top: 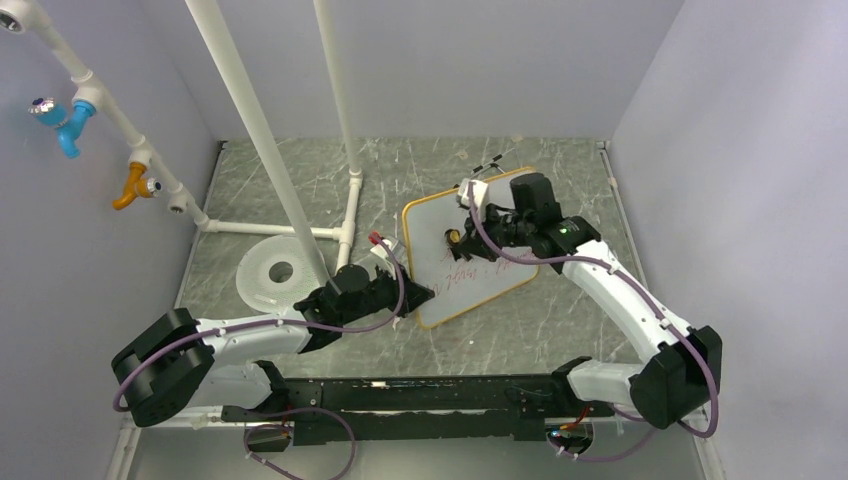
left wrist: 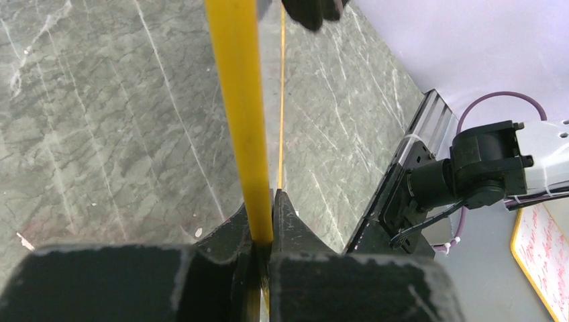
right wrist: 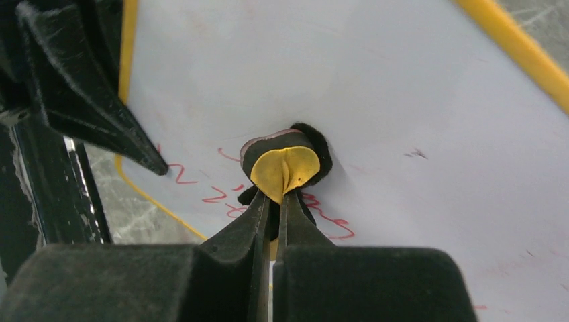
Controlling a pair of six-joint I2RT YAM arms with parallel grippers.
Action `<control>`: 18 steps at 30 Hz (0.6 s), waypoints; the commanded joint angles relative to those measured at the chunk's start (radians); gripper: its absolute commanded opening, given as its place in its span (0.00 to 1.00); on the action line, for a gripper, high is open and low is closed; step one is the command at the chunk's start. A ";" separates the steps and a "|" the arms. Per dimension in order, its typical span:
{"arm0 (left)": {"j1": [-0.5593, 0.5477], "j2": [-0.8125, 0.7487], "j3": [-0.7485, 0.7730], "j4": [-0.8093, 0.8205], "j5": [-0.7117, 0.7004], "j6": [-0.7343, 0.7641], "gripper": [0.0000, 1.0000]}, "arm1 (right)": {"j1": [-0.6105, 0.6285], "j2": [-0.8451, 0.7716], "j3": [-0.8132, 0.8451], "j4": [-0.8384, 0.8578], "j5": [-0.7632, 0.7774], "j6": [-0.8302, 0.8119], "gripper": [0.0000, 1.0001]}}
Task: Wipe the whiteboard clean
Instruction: Erase the whiteboard at the center of the board.
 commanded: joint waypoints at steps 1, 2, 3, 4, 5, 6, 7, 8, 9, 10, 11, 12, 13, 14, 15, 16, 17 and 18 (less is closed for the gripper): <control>-0.025 -0.053 0.004 0.085 0.062 0.071 0.00 | 0.098 0.039 -0.025 -0.044 -0.007 -0.141 0.00; -0.024 -0.056 0.002 0.081 0.060 0.073 0.00 | 0.118 0.048 -0.020 -0.065 -0.017 -0.163 0.00; -0.025 -0.059 0.001 0.078 0.058 0.074 0.00 | 0.132 0.055 -0.013 -0.083 -0.028 -0.181 0.00; -0.025 -0.063 0.001 0.076 0.057 0.075 0.00 | 0.140 0.061 -0.008 -0.097 -0.035 -0.193 0.00; -0.024 -0.063 0.000 0.075 0.057 0.075 0.00 | 0.142 0.062 -0.005 -0.095 -0.041 -0.190 0.00; -0.024 -0.063 0.000 0.075 0.055 0.076 0.00 | 0.140 0.061 -0.003 -0.091 -0.042 -0.182 0.00; -0.024 -0.062 0.001 0.074 0.055 0.076 0.00 | 0.135 0.057 -0.001 -0.077 -0.040 -0.165 0.00; -0.024 -0.060 0.002 0.076 0.056 0.077 0.00 | 0.122 0.053 0.001 -0.057 -0.043 -0.136 0.00; -0.024 -0.057 0.002 0.077 0.058 0.076 0.00 | 0.099 0.050 0.006 -0.038 -0.050 -0.106 0.00; -0.025 -0.054 0.003 0.080 0.061 0.075 0.00 | 0.071 0.046 0.012 -0.018 -0.051 -0.071 0.00; -0.024 -0.051 0.003 0.082 0.062 0.075 0.00 | 0.034 0.038 0.012 0.010 -0.034 -0.032 0.00; -0.024 -0.047 0.005 0.084 0.064 0.075 0.00 | 0.009 0.024 0.008 0.038 -0.017 -0.002 0.00; -0.024 -0.045 0.004 0.087 0.064 0.075 0.00 | -0.014 0.012 0.001 0.063 -0.003 0.024 0.00; -0.024 -0.044 0.005 0.090 0.066 0.075 0.00 | -0.031 -0.002 -0.007 0.083 0.018 0.042 0.00; -0.025 -0.043 0.005 0.091 0.066 0.073 0.00 | -0.041 -0.011 -0.014 0.091 0.022 0.048 0.00; -0.024 -0.042 0.006 0.092 0.067 0.073 0.00 | -0.047 -0.016 -0.017 0.091 0.019 0.047 0.00; -0.024 -0.040 0.008 0.092 0.068 0.074 0.00 | -0.049 -0.018 -0.021 0.090 0.018 0.041 0.00; -0.025 -0.037 0.010 0.093 0.069 0.072 0.00 | -0.049 -0.020 -0.025 0.085 0.013 0.033 0.00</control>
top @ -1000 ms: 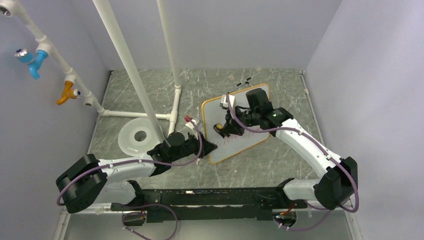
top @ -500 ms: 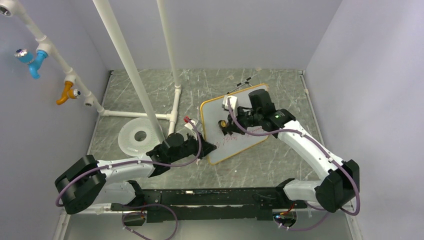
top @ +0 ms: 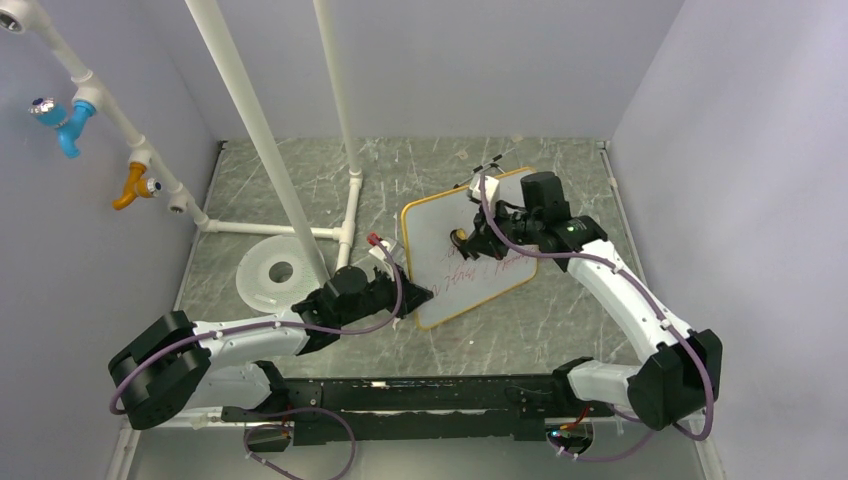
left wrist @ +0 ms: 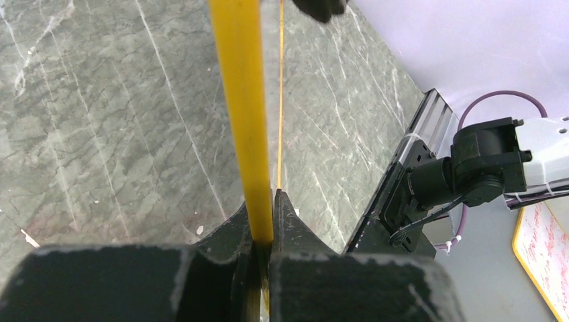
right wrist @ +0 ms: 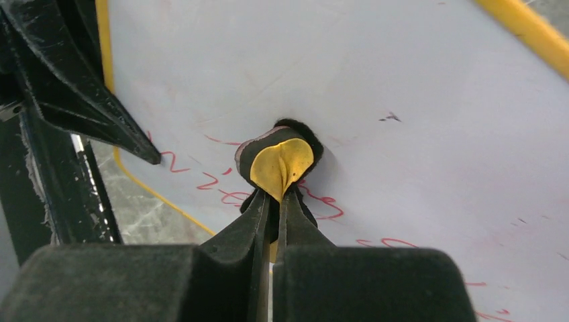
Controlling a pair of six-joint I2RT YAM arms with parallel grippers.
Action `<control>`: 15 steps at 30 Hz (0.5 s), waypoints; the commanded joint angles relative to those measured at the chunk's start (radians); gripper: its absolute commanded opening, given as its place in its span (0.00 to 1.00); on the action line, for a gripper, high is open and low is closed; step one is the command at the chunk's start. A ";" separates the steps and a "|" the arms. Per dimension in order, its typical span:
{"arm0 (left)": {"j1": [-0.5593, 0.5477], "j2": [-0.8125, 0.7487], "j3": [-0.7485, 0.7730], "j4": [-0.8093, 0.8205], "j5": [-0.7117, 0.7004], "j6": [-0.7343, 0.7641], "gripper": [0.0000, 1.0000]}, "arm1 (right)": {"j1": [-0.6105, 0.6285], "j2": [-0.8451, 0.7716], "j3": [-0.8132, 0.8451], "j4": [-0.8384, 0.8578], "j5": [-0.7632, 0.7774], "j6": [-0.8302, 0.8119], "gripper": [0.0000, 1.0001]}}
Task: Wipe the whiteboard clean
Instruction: Erase the whiteboard at the center of the board.
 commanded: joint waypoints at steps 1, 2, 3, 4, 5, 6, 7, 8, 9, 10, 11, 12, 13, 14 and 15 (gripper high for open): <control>-0.024 -0.014 0.027 0.097 0.079 0.065 0.00 | -0.021 -0.025 -0.013 0.108 0.046 0.023 0.00; -0.024 -0.012 0.028 0.099 0.081 0.064 0.00 | -0.020 -0.021 -0.012 0.095 0.027 0.007 0.00; -0.024 -0.011 0.030 0.099 0.082 0.063 0.00 | -0.016 -0.014 -0.013 0.080 0.007 -0.011 0.00; -0.024 -0.011 0.030 0.099 0.083 0.062 0.00 | -0.010 -0.009 -0.011 0.060 -0.017 -0.033 0.00; -0.024 -0.009 0.029 0.097 0.083 0.061 0.00 | 0.002 -0.003 -0.009 0.027 -0.043 -0.071 0.00; -0.024 -0.008 0.030 0.097 0.083 0.062 0.00 | 0.017 0.000 -0.006 0.002 -0.063 -0.103 0.00; -0.024 -0.006 0.029 0.100 0.083 0.060 0.00 | 0.038 0.006 -0.003 -0.024 -0.077 -0.131 0.00; -0.024 -0.003 0.029 0.104 0.084 0.059 0.00 | 0.059 0.011 -0.003 -0.042 -0.082 -0.152 0.00; -0.024 -0.004 0.027 0.107 0.084 0.059 0.00 | 0.076 0.018 -0.001 -0.055 -0.083 -0.168 0.00; -0.024 -0.002 0.028 0.108 0.084 0.060 0.00 | 0.096 0.028 0.001 -0.067 -0.081 -0.181 0.00; -0.024 -0.002 0.028 0.106 0.084 0.060 0.00 | 0.105 0.036 0.005 -0.074 -0.077 -0.187 0.00; -0.024 -0.004 0.029 0.103 0.083 0.060 0.00 | 0.119 0.044 0.010 -0.082 -0.074 -0.191 0.00; -0.024 -0.003 0.030 0.100 0.083 0.061 0.00 | 0.131 0.051 0.014 -0.088 -0.070 -0.195 0.00; -0.024 -0.003 0.030 0.099 0.082 0.062 0.00 | 0.141 0.055 0.017 -0.091 -0.070 -0.197 0.00; -0.024 -0.002 0.029 0.100 0.082 0.061 0.00 | 0.146 0.056 0.019 -0.090 -0.073 -0.195 0.00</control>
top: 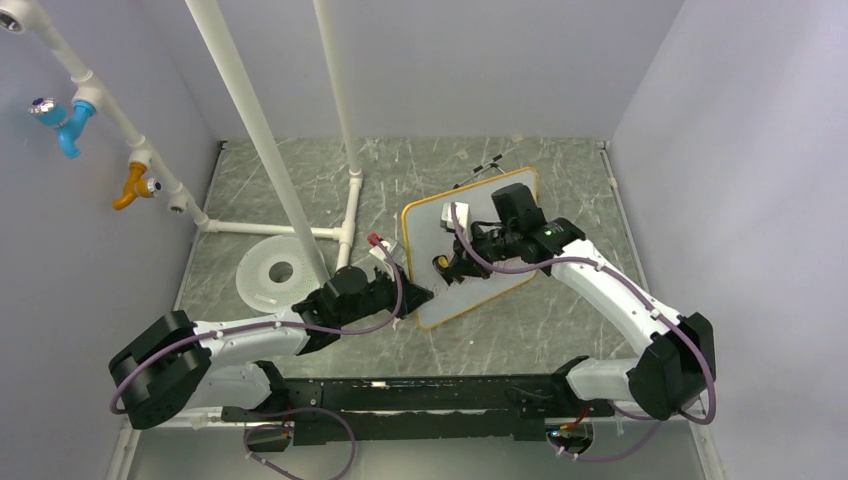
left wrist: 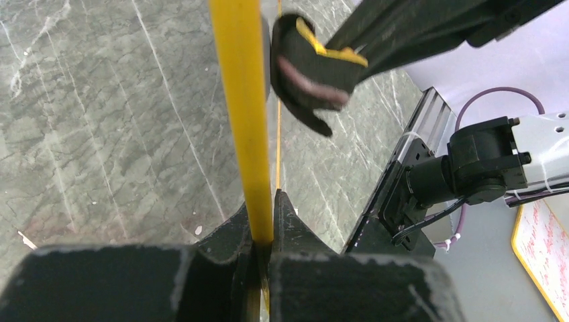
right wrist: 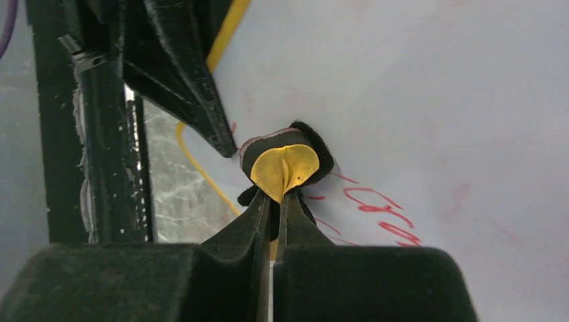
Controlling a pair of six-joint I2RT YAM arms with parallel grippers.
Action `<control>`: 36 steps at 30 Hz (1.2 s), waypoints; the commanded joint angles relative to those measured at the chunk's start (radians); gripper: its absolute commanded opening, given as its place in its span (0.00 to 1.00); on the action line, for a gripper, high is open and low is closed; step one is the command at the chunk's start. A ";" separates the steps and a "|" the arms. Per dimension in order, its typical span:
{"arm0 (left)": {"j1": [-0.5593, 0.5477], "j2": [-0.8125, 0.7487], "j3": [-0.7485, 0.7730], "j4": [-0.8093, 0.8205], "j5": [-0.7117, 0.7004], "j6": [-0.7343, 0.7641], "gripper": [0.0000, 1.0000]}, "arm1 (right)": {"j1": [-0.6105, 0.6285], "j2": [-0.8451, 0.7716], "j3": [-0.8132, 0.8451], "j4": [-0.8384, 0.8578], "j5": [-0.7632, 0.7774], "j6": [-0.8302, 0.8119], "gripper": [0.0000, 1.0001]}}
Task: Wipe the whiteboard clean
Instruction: Erase the whiteboard at the center of the board.
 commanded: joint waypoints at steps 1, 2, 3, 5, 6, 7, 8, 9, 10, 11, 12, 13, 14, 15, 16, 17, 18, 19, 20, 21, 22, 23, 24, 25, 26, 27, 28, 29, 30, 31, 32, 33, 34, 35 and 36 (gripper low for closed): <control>-0.022 -0.001 0.030 0.094 0.074 0.061 0.00 | 0.029 0.024 0.024 -0.020 -0.025 -0.044 0.00; -0.022 0.000 0.028 0.095 0.073 0.060 0.00 | 0.022 0.022 0.028 -0.005 -0.017 -0.024 0.00; -0.022 0.001 0.027 0.096 0.072 0.061 0.00 | 0.005 0.016 0.032 0.021 0.000 0.018 0.00; -0.022 0.001 0.024 0.101 0.071 0.061 0.00 | -0.057 -0.005 0.033 0.085 0.035 0.095 0.00; -0.022 0.003 0.023 0.102 0.070 0.060 0.00 | -0.088 -0.020 0.027 0.119 0.065 0.139 0.00; -0.022 0.005 0.023 0.103 0.071 0.060 0.00 | -0.114 -0.041 0.011 0.166 0.094 0.174 0.00; -0.022 0.008 0.025 0.105 0.072 0.060 0.00 | -0.131 -0.057 0.001 0.192 0.133 0.210 0.00; -0.022 0.011 0.025 0.107 0.075 0.059 0.00 | -0.142 -0.063 -0.007 0.208 0.162 0.230 0.00; -0.022 0.014 0.026 0.112 0.078 0.058 0.00 | -0.149 -0.062 -0.012 0.217 0.178 0.237 0.00; -0.022 0.018 0.026 0.117 0.081 0.056 0.00 | -0.150 -0.059 -0.017 0.220 0.181 0.236 0.00; -0.022 0.021 0.026 0.120 0.083 0.054 0.00 | -0.148 -0.054 -0.021 0.218 0.172 0.226 0.00; -0.022 0.020 0.026 0.122 0.082 0.053 0.00 | -0.143 -0.050 -0.024 0.211 0.151 0.215 0.00; -0.022 0.016 0.025 0.122 0.079 0.053 0.00 | -0.133 -0.044 -0.023 0.199 0.128 0.196 0.00; -0.022 0.013 0.024 0.120 0.077 0.053 0.00 | -0.117 -0.039 -0.023 0.183 0.118 0.173 0.00; -0.022 0.009 0.022 0.116 0.074 0.053 0.00 | -0.094 -0.033 -0.023 0.164 0.106 0.144 0.00; -0.022 0.006 0.022 0.113 0.071 0.053 0.00 | -0.072 -0.026 -0.021 0.140 0.086 0.112 0.00; -0.022 0.003 0.020 0.108 0.069 0.055 0.00 | -0.047 -0.018 -0.015 0.112 0.062 0.076 0.00; -0.022 0.001 0.020 0.105 0.068 0.055 0.00 | -0.021 -0.007 -0.010 0.078 0.044 0.041 0.00; -0.022 0.001 0.020 0.104 0.067 0.054 0.00 | 0.003 0.004 -0.004 0.050 0.031 0.012 0.00; -0.022 -0.001 0.018 0.104 0.065 0.055 0.00 | 0.023 0.015 -0.001 0.028 0.022 -0.014 0.00; -0.022 -0.003 0.016 0.104 0.064 0.055 0.00 | 0.039 0.025 0.002 0.010 0.017 -0.032 0.00; -0.022 -0.005 0.015 0.105 0.062 0.054 0.00 | 0.049 0.033 0.007 -0.005 0.018 -0.045 0.00; -0.022 -0.007 0.013 0.105 0.060 0.057 0.00 | 0.055 0.039 0.008 -0.003 0.023 -0.043 0.00; -0.022 -0.010 0.011 0.103 0.059 0.057 0.00 | 0.052 0.040 0.008 0.004 0.033 -0.034 0.00; -0.022 -0.012 0.010 0.103 0.056 0.058 0.00 | 0.049 0.037 0.008 0.017 0.050 -0.021 0.00; -0.022 -0.014 0.009 0.100 0.053 0.058 0.00 | 0.035 0.032 0.008 0.033 0.060 -0.003 0.00; -0.022 -0.015 0.007 0.098 0.052 0.059 0.00 | 0.013 0.023 0.009 0.059 0.066 0.027 0.00; -0.022 -0.015 0.006 0.100 0.052 0.059 0.00 | -0.016 0.011 0.006 0.092 0.083 0.064 0.00; -0.022 -0.017 0.006 0.101 0.051 0.060 0.00 | -0.043 -0.006 0.002 0.119 0.099 0.093 0.00; -0.022 -0.017 0.004 0.102 0.052 0.061 0.00 | -0.066 -0.023 -0.006 0.146 0.118 0.115 0.00; -0.023 -0.016 0.003 0.104 0.052 0.062 0.00 | -0.085 -0.037 -0.013 0.161 0.132 0.130 0.00; -0.022 -0.015 0.002 0.106 0.051 0.061 0.00 | -0.103 -0.048 -0.019 0.174 0.142 0.141 0.00; -0.022 -0.013 0.003 0.108 0.053 0.061 0.00 | -0.116 -0.051 -0.022 0.176 0.149 0.145 0.00; -0.022 -0.012 0.003 0.109 0.054 0.061 0.00 | -0.122 -0.053 -0.023 0.174 0.153 0.140 0.00; -0.022 -0.010 0.004 0.109 0.054 0.061 0.00 | -0.125 -0.054 -0.025 0.172 0.160 0.134 0.00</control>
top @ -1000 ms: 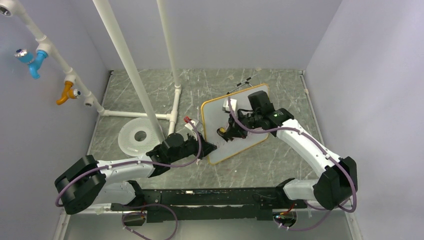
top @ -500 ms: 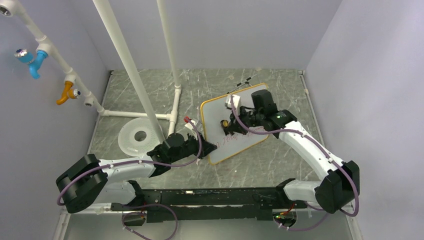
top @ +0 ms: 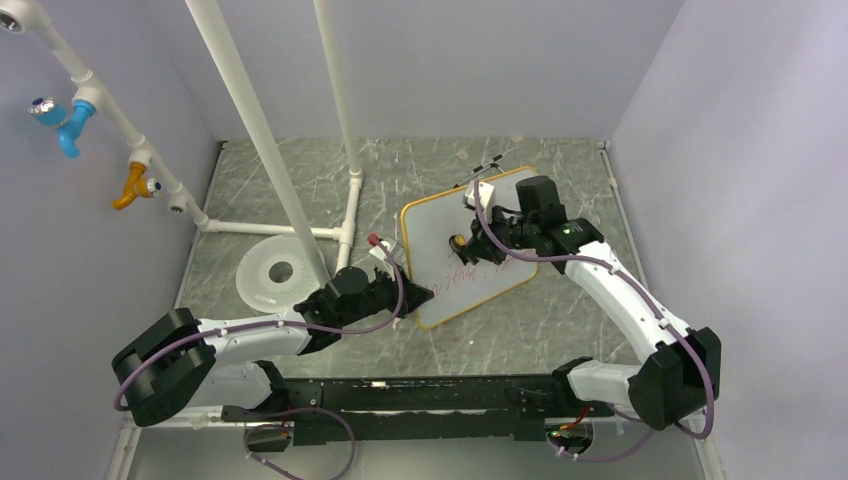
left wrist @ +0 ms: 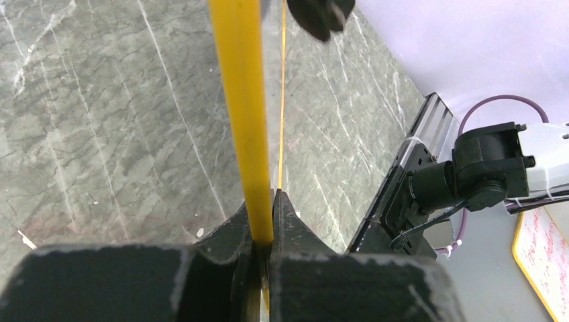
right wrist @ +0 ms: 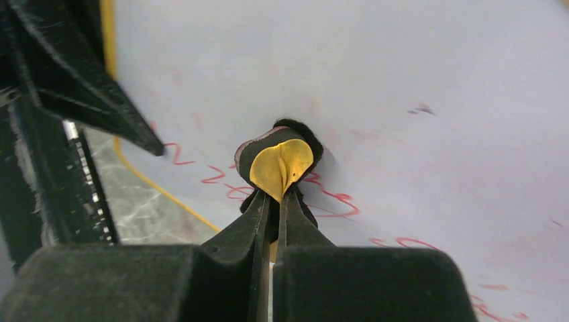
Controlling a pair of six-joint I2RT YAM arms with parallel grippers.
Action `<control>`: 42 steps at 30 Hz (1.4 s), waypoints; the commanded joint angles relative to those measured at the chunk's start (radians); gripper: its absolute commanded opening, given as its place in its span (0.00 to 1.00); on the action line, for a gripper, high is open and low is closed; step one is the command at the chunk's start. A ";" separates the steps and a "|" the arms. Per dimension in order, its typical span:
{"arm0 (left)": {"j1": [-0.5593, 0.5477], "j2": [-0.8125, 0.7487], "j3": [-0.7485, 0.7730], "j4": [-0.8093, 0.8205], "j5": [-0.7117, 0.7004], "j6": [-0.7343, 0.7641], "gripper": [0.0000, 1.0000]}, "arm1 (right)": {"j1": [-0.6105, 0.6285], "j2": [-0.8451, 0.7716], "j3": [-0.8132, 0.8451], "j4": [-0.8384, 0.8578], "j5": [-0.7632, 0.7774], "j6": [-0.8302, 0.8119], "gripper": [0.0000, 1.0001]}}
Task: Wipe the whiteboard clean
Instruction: Erase the whiteboard at the center of the board.
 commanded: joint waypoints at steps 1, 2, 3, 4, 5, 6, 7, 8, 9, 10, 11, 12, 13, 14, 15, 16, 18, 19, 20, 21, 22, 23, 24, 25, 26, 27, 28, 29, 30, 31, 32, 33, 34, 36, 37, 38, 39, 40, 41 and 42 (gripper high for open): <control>-0.023 -0.033 0.011 0.085 0.072 0.073 0.00 | -0.036 -0.025 -0.009 0.120 0.104 0.021 0.00; -0.023 -0.033 0.010 0.084 0.071 0.073 0.00 | -0.036 -0.023 -0.012 0.113 0.099 0.011 0.00; -0.023 -0.036 0.009 0.082 0.069 0.074 0.00 | -0.033 -0.019 -0.013 0.102 0.086 -0.002 0.00; -0.023 -0.039 0.007 0.080 0.067 0.074 0.00 | -0.030 -0.016 -0.014 0.088 0.070 -0.021 0.00; -0.023 -0.042 0.007 0.078 0.064 0.074 0.00 | -0.023 -0.011 -0.015 0.068 0.050 -0.043 0.00; -0.023 -0.044 0.007 0.076 0.063 0.074 0.00 | 0.000 -0.006 -0.014 0.046 0.029 -0.079 0.00; -0.023 -0.044 0.007 0.074 0.061 0.073 0.00 | 0.022 -0.004 -0.014 0.028 0.013 -0.103 0.00; -0.023 -0.046 0.008 0.073 0.062 0.073 0.00 | 0.049 0.006 -0.012 0.006 0.003 -0.130 0.00; -0.023 -0.045 0.007 0.072 0.061 0.074 0.00 | 0.075 0.016 -0.010 -0.012 -0.003 -0.155 0.00; -0.023 -0.044 0.008 0.072 0.062 0.073 0.00 | 0.098 0.032 -0.006 -0.033 -0.007 -0.175 0.00; -0.024 -0.044 0.008 0.073 0.061 0.074 0.00 | 0.120 0.049 -0.001 -0.052 -0.008 -0.194 0.00; -0.024 -0.044 0.008 0.072 0.061 0.073 0.00 | 0.136 0.063 0.003 -0.064 -0.005 -0.202 0.00; -0.023 -0.044 0.009 0.070 0.059 0.073 0.00 | 0.149 0.074 0.007 -0.070 -0.002 -0.206 0.00; -0.023 -0.046 0.010 0.066 0.059 0.074 0.00 | 0.154 0.080 0.010 -0.070 0.000 -0.203 0.00; -0.023 -0.049 0.009 0.063 0.058 0.077 0.00 | 0.154 0.081 0.013 -0.066 -0.001 -0.194 0.00; -0.023 -0.051 0.008 0.061 0.055 0.077 0.00 | 0.150 0.077 0.017 -0.057 -0.003 -0.177 0.00; -0.023 -0.053 0.006 0.060 0.053 0.077 0.00 | 0.111 0.060 0.027 -0.027 -0.030 -0.133 0.00; -0.023 -0.054 0.005 0.061 0.054 0.078 0.00 | 0.082 0.046 0.028 0.000 -0.030 -0.098 0.00; -0.022 -0.052 0.005 0.062 0.054 0.080 0.00 | 0.052 0.026 0.021 0.033 -0.017 -0.065 0.00; -0.023 -0.051 0.005 0.064 0.056 0.080 0.00 | 0.020 0.006 0.011 0.064 0.006 -0.036 0.00; -0.023 -0.048 0.006 0.067 0.057 0.080 0.00 | -0.003 -0.010 0.002 0.085 0.034 -0.018 0.00; -0.023 -0.045 0.009 0.067 0.060 0.080 0.00 | -0.027 -0.021 -0.005 0.098 0.063 -0.001 0.00; -0.022 -0.043 0.010 0.067 0.061 0.080 0.00 | -0.041 -0.024 -0.007 0.103 0.091 0.003 0.00; -0.023 -0.041 0.011 0.067 0.064 0.080 0.00 | -0.047 -0.024 -0.009 0.105 0.106 0.001 0.00; -0.021 -0.040 0.013 0.067 0.064 0.080 0.00 | -0.048 -0.025 -0.010 0.105 0.110 -0.005 0.00; -0.023 -0.041 0.014 0.067 0.065 0.079 0.00 | -0.048 -0.024 -0.012 0.100 0.110 -0.009 0.00; -0.023 -0.043 0.012 0.065 0.063 0.080 0.00 | -0.047 -0.021 -0.013 0.093 0.095 -0.016 0.00; -0.023 -0.047 0.010 0.064 0.061 0.079 0.00 | -0.046 -0.017 -0.011 0.076 0.067 -0.029 0.00; -0.022 -0.052 0.009 0.062 0.058 0.079 0.00 | -0.041 -0.012 -0.007 0.052 0.033 -0.050 0.00; -0.023 -0.057 0.008 0.058 0.055 0.079 0.00 | -0.020 -0.008 -0.005 0.031 0.000 -0.074 0.00; -0.022 -0.060 0.008 0.055 0.054 0.080 0.00 | 0.001 -0.006 -0.005 0.012 -0.021 -0.097 0.00; -0.023 -0.062 0.009 0.051 0.054 0.081 0.00 | 0.029 0.003 -0.004 -0.005 -0.031 -0.118 0.00; -0.021 -0.063 0.011 0.049 0.054 0.081 0.00 | 0.058 0.011 -0.002 -0.023 -0.038 -0.147 0.00; -0.023 -0.059 0.015 0.047 0.055 0.081 0.00 | 0.114 0.046 0.009 -0.055 -0.046 -0.174 0.00; -0.022 -0.057 0.017 0.046 0.056 0.082 0.00 | 0.137 0.059 0.010 -0.058 -0.038 -0.174 0.00; -0.022 -0.057 0.018 0.046 0.056 0.083 0.00 | 0.149 0.067 0.015 -0.056 -0.030 -0.171 0.00; -0.022 -0.057 0.019 0.044 0.055 0.082 0.00 | 0.151 0.073 0.018 -0.050 -0.022 -0.161 0.00; -0.023 -0.059 0.019 0.042 0.054 0.083 0.00 | 0.148 0.074 0.022 -0.043 -0.008 -0.149 0.00; -0.023 -0.061 0.018 0.040 0.053 0.082 0.00 | 0.134 0.067 0.024 -0.030 -0.002 -0.133 0.00; -0.022 -0.062 0.016 0.040 0.051 0.083 0.00 | 0.107 0.055 0.022 -0.012 -0.003 -0.108 0.00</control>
